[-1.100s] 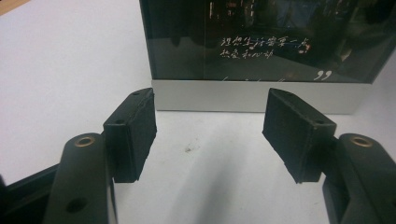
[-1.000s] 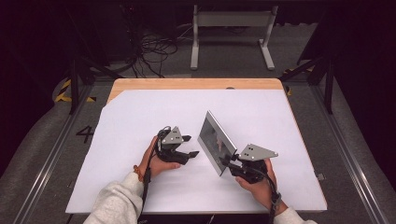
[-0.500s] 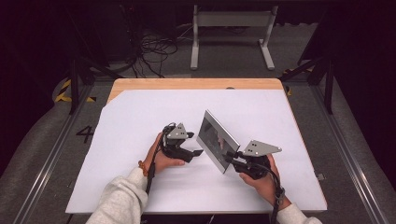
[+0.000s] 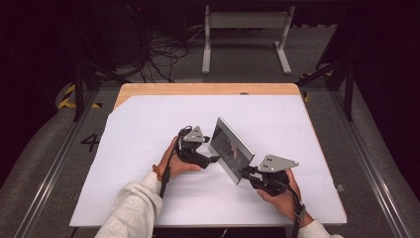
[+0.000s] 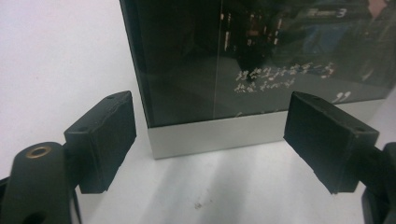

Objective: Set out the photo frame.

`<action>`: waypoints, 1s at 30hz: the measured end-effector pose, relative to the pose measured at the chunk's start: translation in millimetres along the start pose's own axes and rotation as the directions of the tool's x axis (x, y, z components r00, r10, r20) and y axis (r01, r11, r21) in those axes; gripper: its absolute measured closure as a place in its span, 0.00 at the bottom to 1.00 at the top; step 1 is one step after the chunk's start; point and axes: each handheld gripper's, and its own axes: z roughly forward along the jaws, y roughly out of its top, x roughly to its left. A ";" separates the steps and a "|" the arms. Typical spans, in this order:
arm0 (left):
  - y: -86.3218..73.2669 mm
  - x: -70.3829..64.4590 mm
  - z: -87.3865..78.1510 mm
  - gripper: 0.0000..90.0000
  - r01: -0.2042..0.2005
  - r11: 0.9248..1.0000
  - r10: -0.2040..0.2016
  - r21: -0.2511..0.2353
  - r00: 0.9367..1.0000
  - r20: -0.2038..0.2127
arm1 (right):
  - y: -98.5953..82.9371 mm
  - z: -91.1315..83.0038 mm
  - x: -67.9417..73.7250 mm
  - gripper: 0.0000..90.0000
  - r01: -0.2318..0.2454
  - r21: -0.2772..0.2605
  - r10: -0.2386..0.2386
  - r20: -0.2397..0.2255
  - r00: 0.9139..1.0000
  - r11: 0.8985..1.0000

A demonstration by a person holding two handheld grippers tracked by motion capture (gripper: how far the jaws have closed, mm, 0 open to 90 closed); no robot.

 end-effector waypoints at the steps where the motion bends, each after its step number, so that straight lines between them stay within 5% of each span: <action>1: 0.2 0.4 0.9 0.19 0.000 1.000 0.000 0.004 1.000 0.002 | -0.4 0.0 -0.1 0.86 -0.001 -0.002 0.001 -0.001 1.000 1.000; 6: 4.9 1.8 7.2 0.18 0.003 1.000 -0.004 0.018 1.000 0.031 | -0.1 -0.1 -0.8 0.86 0.002 -0.002 -0.002 -0.005 1.000 1.000; 30: 6.0 -3.2 -1.9 0.28 -0.002 1.000 0.001 0.030 1.000 0.015 | -1.5 -3.5 -7.0 0.88 -0.009 0.007 0.009 0.026 1.000 1.000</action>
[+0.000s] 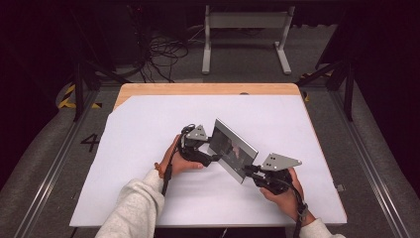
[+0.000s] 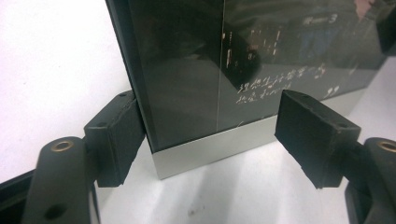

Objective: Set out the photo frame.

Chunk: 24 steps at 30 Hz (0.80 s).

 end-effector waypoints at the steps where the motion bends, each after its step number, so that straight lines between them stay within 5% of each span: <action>1: -1.2 -1.8 -1.3 0.28 -0.005 1.000 0.005 0.002 1.000 -0.008 | 0.0 0.0 -0.2 0.88 -0.002 0.000 0.002 0.000 1.000 1.000; 11: -11.3 -14.9 -15.3 0.29 -0.028 0.999 0.029 0.024 0.999 -0.027 | -0.9 0.1 -5.3 0.88 -0.030 -0.006 0.030 0.001 1.000 1.000; 24: -22.0 -32.0 -26.8 0.28 0.001 1.000 0.000 0.023 0.998 -0.059 | -0.8 2.9 -5.8 0.85 -0.038 -0.015 0.039 0.013 0.999 0.999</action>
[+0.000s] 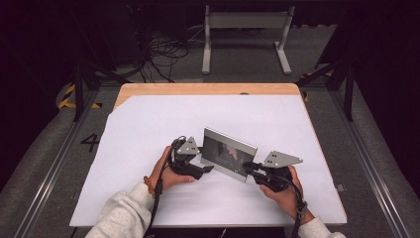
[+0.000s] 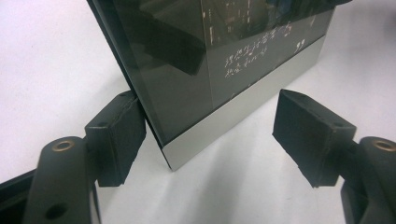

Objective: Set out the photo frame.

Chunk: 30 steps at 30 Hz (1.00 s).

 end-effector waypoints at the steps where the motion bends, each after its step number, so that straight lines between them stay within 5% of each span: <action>1: -0.6 -1.6 -0.2 0.27 0.002 1.000 -0.002 -0.002 1.000 -0.007 | -0.1 0.1 0.1 0.85 0.000 -0.001 0.000 0.002 1.000 1.000; 14: -10.2 -12.9 -9.4 0.28 0.008 1.000 -0.008 -0.017 1.000 -0.005 | -3.3 0.4 1.8 0.83 0.000 -0.017 0.001 0.024 1.000 1.000; 16: -11.9 -12.1 -11.2 0.33 -0.015 1.000 0.014 -0.021 1.000 -0.019 | -4.9 0.2 2.8 0.81 0.005 -0.022 -0.005 0.037 0.999 1.000; 20: -11.9 -8.0 -11.8 0.33 0.003 0.999 -0.004 -0.054 1.000 -0.013 | -7.9 -1.9 2.6 0.79 0.005 -0.021 -0.003 0.053 0.999 1.000; 25: -8.1 -5.9 -9.6 0.36 -0.010 0.997 0.008 -0.082 1.000 -0.017 | -10.6 -12.9 2.2 0.91 0.006 -0.046 -0.003 0.055 0.998 0.999; 30: -5.8 -4.2 -8.5 0.47 -0.020 0.996 0.017 -0.087 0.999 -0.039 | -11.5 -13.0 2.6 0.92 0.008 -0.048 -0.006 0.056 0.998 0.999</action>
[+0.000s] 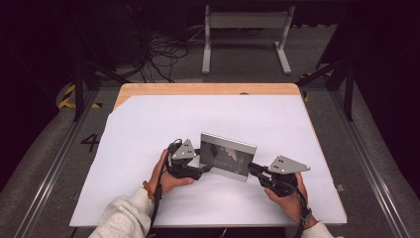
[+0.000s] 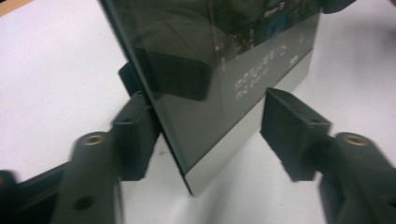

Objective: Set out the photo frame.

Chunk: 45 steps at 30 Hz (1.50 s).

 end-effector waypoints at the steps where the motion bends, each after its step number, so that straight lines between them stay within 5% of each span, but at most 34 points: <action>1: -0.9 2.1 -1.2 0.52 0.007 1.000 -0.007 -0.002 1.000 0.000 | 0.0 0.1 0.2 0.92 0.001 0.000 -0.001 0.001 1.000 1.000; 11: -4.4 4.9 -4.0 0.72 0.012 1.000 -0.011 0.008 1.000 -0.017 | 1.6 5.0 -0.8 0.90 0.010 0.000 -0.010 0.021 1.000 1.000; 45: -8.9 1.2 -14.1 0.77 -0.046 0.996 0.056 0.081 0.991 -0.123 | 11.7 33.2 -8.8 0.86 0.009 -0.025 -0.007 0.070 0.998 1.000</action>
